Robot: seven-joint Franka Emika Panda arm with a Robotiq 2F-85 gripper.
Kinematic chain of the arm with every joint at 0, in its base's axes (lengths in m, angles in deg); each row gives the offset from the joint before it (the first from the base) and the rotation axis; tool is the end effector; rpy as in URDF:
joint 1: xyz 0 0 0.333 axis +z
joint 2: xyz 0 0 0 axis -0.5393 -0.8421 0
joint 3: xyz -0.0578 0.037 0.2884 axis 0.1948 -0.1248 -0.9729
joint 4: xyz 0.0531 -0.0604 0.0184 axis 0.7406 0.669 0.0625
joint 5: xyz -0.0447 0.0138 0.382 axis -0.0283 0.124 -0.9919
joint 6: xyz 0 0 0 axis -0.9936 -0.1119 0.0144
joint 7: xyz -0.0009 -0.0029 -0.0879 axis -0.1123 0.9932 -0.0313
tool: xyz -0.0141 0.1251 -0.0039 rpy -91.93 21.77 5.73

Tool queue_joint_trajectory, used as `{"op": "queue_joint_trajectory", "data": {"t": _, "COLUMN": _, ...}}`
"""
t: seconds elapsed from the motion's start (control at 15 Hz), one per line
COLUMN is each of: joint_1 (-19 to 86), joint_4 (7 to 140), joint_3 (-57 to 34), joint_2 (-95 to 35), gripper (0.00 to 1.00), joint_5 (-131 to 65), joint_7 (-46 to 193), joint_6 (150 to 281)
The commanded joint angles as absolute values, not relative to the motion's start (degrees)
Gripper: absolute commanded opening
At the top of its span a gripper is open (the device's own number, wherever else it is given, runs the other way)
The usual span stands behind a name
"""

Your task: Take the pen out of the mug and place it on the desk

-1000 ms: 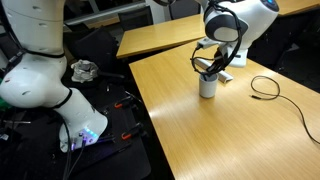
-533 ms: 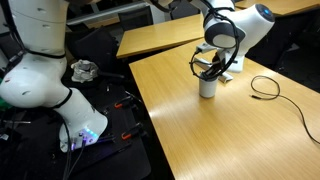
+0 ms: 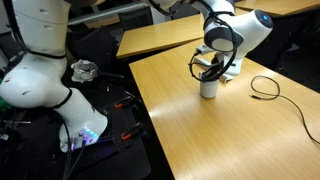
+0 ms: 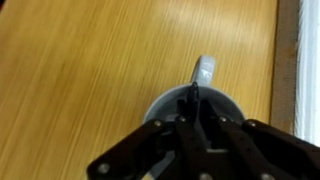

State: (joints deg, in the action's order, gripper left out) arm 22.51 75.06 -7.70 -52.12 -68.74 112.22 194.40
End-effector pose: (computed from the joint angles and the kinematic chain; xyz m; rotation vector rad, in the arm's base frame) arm 0.6139 -0.1487 0.1771 -2.1466 1.7603 0.5599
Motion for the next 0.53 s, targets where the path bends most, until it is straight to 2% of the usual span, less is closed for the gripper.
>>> {"op": "queue_joint_trajectory", "data": {"t": 0.0, "joint_1": 21.66, "joint_4": 74.50, "joint_3": -8.28, "joint_2": -52.14, "gripper": 0.00, "joint_5": -70.71, "joint_7": 111.32, "joint_6": 193.12}}
{"op": "queue_joint_trajectory", "data": {"t": 0.13, "joint_1": 21.61, "joint_4": 74.81, "joint_3": -8.25, "joint_2": -51.61, "gripper": 0.03, "joint_5": -70.75, "joint_7": 110.93, "joint_6": 193.03}}
{"op": "queue_joint_trajectory", "data": {"t": 0.47, "joint_1": 21.97, "joint_4": 76.67, "joint_3": -7.88, "joint_2": -48.24, "gripper": 0.03, "joint_5": -70.00, "joint_7": 110.02, "joint_6": 192.91}}
